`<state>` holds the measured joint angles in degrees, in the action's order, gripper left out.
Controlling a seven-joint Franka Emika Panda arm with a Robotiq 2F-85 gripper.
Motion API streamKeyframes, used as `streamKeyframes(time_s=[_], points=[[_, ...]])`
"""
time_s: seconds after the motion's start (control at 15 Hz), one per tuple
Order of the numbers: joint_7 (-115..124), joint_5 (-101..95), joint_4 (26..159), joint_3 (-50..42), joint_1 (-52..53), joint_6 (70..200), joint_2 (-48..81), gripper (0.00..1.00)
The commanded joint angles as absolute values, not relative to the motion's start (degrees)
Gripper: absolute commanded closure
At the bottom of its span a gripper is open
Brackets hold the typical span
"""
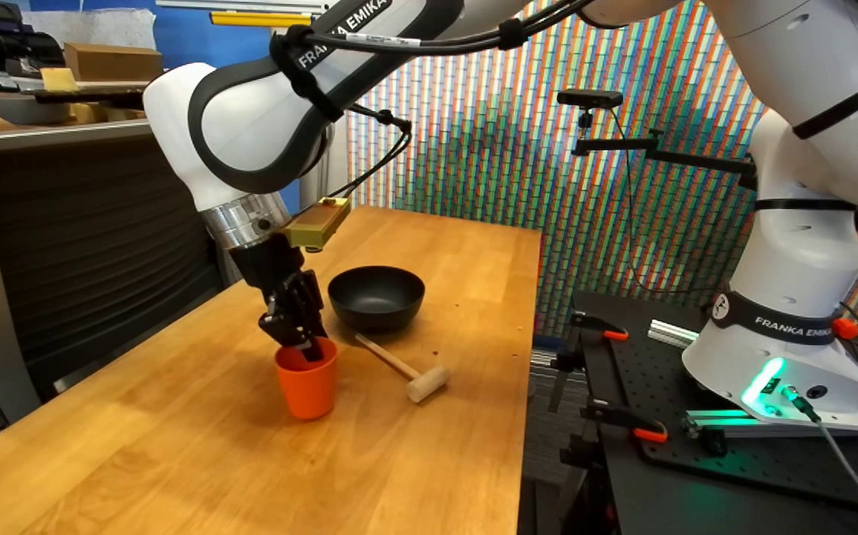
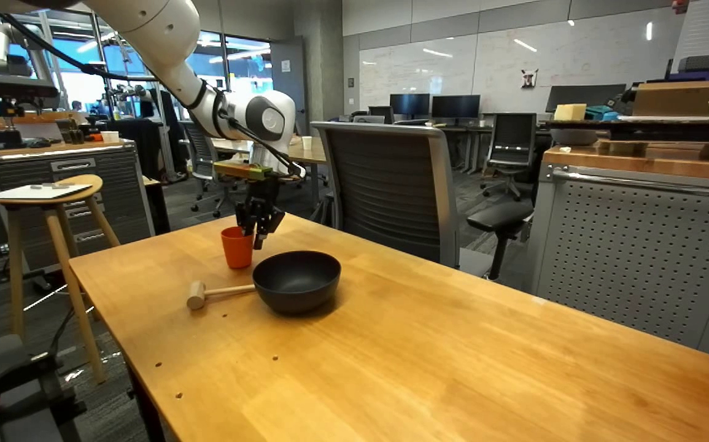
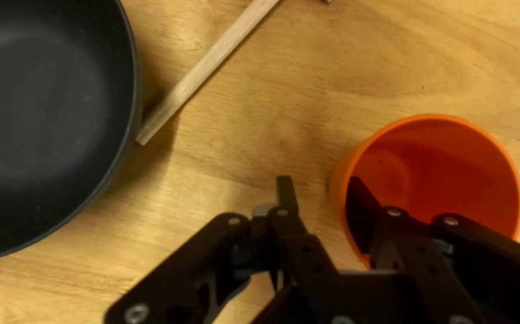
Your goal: Put the cup in the bowl
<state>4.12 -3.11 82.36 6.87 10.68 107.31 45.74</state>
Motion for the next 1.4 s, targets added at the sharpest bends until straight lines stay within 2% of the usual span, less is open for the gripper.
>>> streamKeyframes(time_s=[0.0,0.07,0.33,0.87,1.33], points=[[3.3,-1.3,81.1,6.9,10.6,105.9,46.0,0.96],[3.2,-1.1,81.8,6.9,10.4,106.1,45.2,1.0],[4.8,-1.5,87.0,5.6,9.8,107.7,38.4,0.99],[19.4,-6.8,102.4,-3.8,7.4,109.1,18.9,0.98],[22.5,-6.4,109.7,-4.8,3.4,110.0,18.2,0.98]])
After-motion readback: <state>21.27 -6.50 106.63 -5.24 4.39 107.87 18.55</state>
